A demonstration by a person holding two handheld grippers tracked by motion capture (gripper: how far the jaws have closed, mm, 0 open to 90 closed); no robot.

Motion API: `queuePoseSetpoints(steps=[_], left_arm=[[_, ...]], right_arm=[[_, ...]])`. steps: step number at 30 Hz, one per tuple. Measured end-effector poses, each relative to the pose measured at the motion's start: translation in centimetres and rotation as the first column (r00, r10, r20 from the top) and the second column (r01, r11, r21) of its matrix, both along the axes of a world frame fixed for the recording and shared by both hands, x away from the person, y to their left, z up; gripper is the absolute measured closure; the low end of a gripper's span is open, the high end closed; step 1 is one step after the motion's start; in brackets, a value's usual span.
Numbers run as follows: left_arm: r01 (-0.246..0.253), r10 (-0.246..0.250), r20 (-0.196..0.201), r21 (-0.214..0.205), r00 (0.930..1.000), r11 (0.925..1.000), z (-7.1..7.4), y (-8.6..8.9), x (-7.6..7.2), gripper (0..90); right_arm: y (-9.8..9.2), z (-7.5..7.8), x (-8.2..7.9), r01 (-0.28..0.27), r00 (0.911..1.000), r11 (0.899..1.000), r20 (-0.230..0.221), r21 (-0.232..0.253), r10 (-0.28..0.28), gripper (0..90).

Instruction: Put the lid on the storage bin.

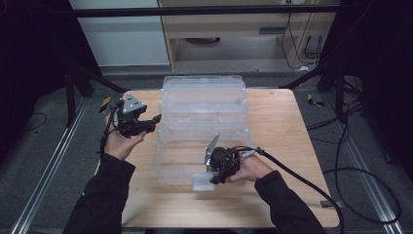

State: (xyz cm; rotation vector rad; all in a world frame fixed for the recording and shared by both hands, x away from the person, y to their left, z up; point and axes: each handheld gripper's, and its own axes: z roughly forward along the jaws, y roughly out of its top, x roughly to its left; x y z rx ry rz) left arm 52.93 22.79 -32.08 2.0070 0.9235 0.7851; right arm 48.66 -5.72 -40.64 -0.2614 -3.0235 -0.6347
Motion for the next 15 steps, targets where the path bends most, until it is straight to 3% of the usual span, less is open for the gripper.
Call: queuePoseSetpoints(steps=[5, 15], left_arm=[[0.01, -0.01, 0.005, 0.002, 0.9999, 0.9999, 0.3, -0.6, 0.5, 39.2], [0.038, -0.039, 0.008, 0.049, 0.9992, 0.9981, 0.9, -1.9, 1.4, 40.7]], right_arm=[[0.0, 0.0, 0.0, -0.002, 1.0, 1.0, -0.001, 0.0, 0.002, 65.0], [0.0, 0.0, 0.0, -0.006, 1.0, 1.0, 0.0, 0.0, 0.006, 65.0]])
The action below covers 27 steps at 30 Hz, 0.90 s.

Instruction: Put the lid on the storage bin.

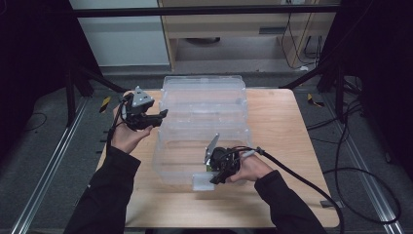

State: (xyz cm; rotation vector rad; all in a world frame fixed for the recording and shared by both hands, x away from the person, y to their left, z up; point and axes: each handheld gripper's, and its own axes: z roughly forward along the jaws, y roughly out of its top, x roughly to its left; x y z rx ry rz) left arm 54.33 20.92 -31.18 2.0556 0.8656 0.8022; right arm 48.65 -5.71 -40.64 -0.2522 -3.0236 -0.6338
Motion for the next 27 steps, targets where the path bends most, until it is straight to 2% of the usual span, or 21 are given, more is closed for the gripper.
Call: queuePoseSetpoints(steps=[9, 13, 27], left_arm=[[0.054, -0.054, -0.013, 0.066, 0.9985, 0.9964, 0.5, -1.0, 0.9, 42.0], [0.08, -0.077, -0.028, 0.101, 0.9966, 0.9917, 0.7, -1.5, 1.3, 42.0], [0.151, -0.146, -0.049, 0.145, 0.9881, 0.9777, 0.9, -2.0, 2.4, 42.5]], right_arm=[[0.0, 0.0, -0.1, -0.003, 1.0, 1.0, 0.006, 0.001, 0.003, 65.0], [0.0, 0.0, -0.1, -0.004, 1.0, 1.0, 0.005, 0.0, 0.004, 65.0], [0.0, 0.0, -0.1, -0.003, 1.0, 1.0, 0.009, -0.002, 0.003, 65.1]])
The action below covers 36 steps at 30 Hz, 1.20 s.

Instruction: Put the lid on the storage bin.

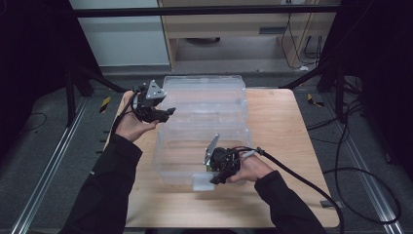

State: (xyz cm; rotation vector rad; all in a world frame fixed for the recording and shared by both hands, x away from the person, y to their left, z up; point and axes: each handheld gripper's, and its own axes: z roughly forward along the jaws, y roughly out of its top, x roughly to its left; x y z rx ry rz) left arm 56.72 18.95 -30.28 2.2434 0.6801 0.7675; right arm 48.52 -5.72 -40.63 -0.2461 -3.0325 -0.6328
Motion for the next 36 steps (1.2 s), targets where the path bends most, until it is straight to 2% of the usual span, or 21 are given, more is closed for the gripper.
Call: queuePoseSetpoints(steps=[7, 9, 24, 36], left_arm=[[0.021, -0.021, 0.006, -0.007, 0.9998, 0.9997, 0.1, -0.4, 0.4, 42.9], [0.028, -0.028, 0.003, 0.01, 0.9996, 0.9996, 0.1, -0.5, 0.5, 43.0], [0.077, -0.077, -0.007, 0.044, 0.997, 0.996, 0.1, -1.5, 1.2, 46.5], [0.125, -0.124, -0.015, 0.087, 0.9922, 0.9884, 0.2, -2.0, 1.5, 49.3]], right_arm=[[0.0, 0.0, 0.0, -0.008, 1.0, 1.0, 0.006, 0.003, 0.008, 65.1], [0.0, 0.0, 0.0, -0.007, 1.0, 1.0, 0.006, 0.003, 0.007, 65.1], [0.0, 0.0, -0.1, -0.01, 0.9999, 1.0, 0.012, 0.004, 0.01, 65.1], [0.0, 0.0, -0.1, -0.01, 0.9998, 1.0, 0.014, 0.001, 0.01, 65.2]])
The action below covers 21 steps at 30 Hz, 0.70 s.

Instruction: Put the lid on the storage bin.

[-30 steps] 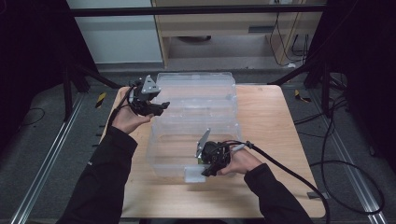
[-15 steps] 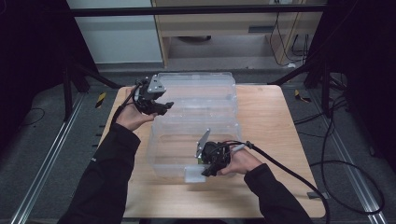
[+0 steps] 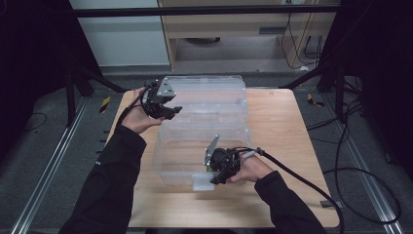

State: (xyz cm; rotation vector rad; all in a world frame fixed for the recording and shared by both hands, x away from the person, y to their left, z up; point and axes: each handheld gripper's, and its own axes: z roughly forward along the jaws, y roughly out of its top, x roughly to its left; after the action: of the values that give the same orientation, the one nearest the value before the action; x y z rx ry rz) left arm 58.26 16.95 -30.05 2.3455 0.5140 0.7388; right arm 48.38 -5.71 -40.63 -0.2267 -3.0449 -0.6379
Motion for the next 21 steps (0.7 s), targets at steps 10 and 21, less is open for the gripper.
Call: queuePoseSetpoints(steps=[10, 21], left_arm=[[0.027, -0.027, 0.009, 0.054, 0.9996, 0.9982, -0.17, -0.66, 0.21, 51.5], [0.059, -0.06, 0.009, 0.093, 0.9982, 0.9939, -0.67, -0.96, 0.4, 51.0]], right_arm=[[-0.02, 0.02, -0.03, -0.003, 1.0, 1.0, 0.0, -0.001, 0.003, 65.2], [0.0, 0.01, -0.03, -0.007, 1.0, 1.0, 0.003, -0.002, 0.007, 65.2]])
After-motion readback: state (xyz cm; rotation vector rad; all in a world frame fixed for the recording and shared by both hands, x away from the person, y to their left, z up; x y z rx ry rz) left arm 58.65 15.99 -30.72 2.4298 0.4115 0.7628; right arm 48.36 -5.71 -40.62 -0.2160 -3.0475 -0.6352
